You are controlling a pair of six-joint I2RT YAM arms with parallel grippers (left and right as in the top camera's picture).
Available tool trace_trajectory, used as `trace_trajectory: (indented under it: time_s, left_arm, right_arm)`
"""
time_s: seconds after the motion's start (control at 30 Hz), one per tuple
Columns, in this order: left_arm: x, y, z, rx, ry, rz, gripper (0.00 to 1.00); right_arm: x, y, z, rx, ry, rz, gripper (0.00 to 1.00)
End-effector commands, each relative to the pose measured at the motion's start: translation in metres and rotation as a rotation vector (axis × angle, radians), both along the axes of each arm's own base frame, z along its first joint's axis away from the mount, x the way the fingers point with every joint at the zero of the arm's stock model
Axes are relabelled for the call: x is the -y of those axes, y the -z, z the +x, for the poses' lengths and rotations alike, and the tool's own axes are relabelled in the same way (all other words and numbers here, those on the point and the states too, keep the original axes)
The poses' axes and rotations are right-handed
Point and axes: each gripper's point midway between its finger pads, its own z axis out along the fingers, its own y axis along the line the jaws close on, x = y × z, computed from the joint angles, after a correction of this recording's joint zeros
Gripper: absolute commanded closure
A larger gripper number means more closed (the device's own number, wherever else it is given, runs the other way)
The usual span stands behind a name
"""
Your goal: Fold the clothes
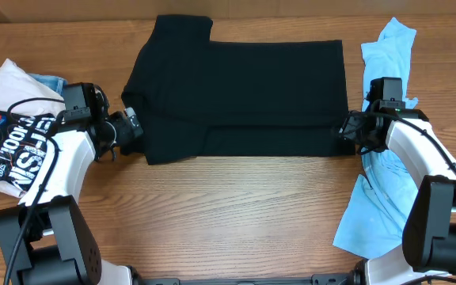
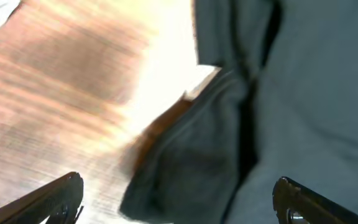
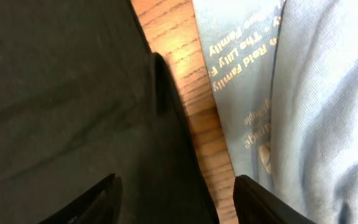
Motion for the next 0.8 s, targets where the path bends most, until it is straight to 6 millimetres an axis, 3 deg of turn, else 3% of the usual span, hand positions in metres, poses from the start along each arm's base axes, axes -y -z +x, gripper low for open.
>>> trace_trajectory:
  time_s: [0.0,0.07,0.1,0.17,0.2,0.33,0.4,0.47,0.53,0.63,0.73,0.77]
  left_arm:
    - [-0.009,0.007,-0.012,-0.063,-0.045,0.028,0.03]
    - [-0.008,0.013,-0.016,-0.092,-0.044,0.023,0.07]
    - [-0.007,0.015,-0.018,-0.102,-0.043,0.020,0.15]
    - [0.000,0.015,-0.016,-0.093,-0.002,-0.010,0.47]
    - [0.003,0.013,-0.014,-0.078,0.031,-0.021,0.52]
    - [0.009,0.010,-0.006,-0.038,0.083,-0.038,0.42]
    - [0.020,0.007,-0.004,-0.016,0.131,-0.086,0.42]
    - [0.044,-0.001,0.003,0.037,0.219,-0.174,0.49]
    - [0.059,-0.003,0.007,0.057,0.264,-0.181,0.59]
    - [0.076,-0.004,0.009,0.063,0.312,-0.176,0.70]
    - [0.087,-0.004,0.010,0.070,0.343,-0.163,0.64]
    - [0.090,-0.004,0.011,0.072,0.352,-0.148,0.53]
  right_arm:
    - [0.002,0.000,-0.001,-0.002,0.003,-0.001,0.39]
    - [0.002,0.000,-0.002,-0.007,0.003,-0.001,0.39]
    - [0.002,0.000,-0.003,-0.010,0.003,-0.001,0.39]
    - [0.002,0.001,-0.003,-0.013,0.002,-0.001,0.39]
    - [0.002,0.001,-0.003,-0.014,0.002,-0.001,0.39]
    - [0.002,0.001,-0.003,-0.014,0.002,-0.001,0.38]
    - [0.002,0.001,-0.003,-0.013,0.002,-0.001,0.39]
    - [0.002,0.001,-0.003,-0.013,0.003,0.000,0.44]
    - [-0.004,0.000,-0.002,-0.007,-0.009,0.031,0.62]
    - [-0.006,0.000,-0.002,-0.005,-0.012,0.041,0.70]
    - [-0.006,0.000,-0.002,-0.006,-0.012,0.041,0.69]
    - [-0.006,0.000,-0.002,-0.007,-0.012,0.042,0.68]
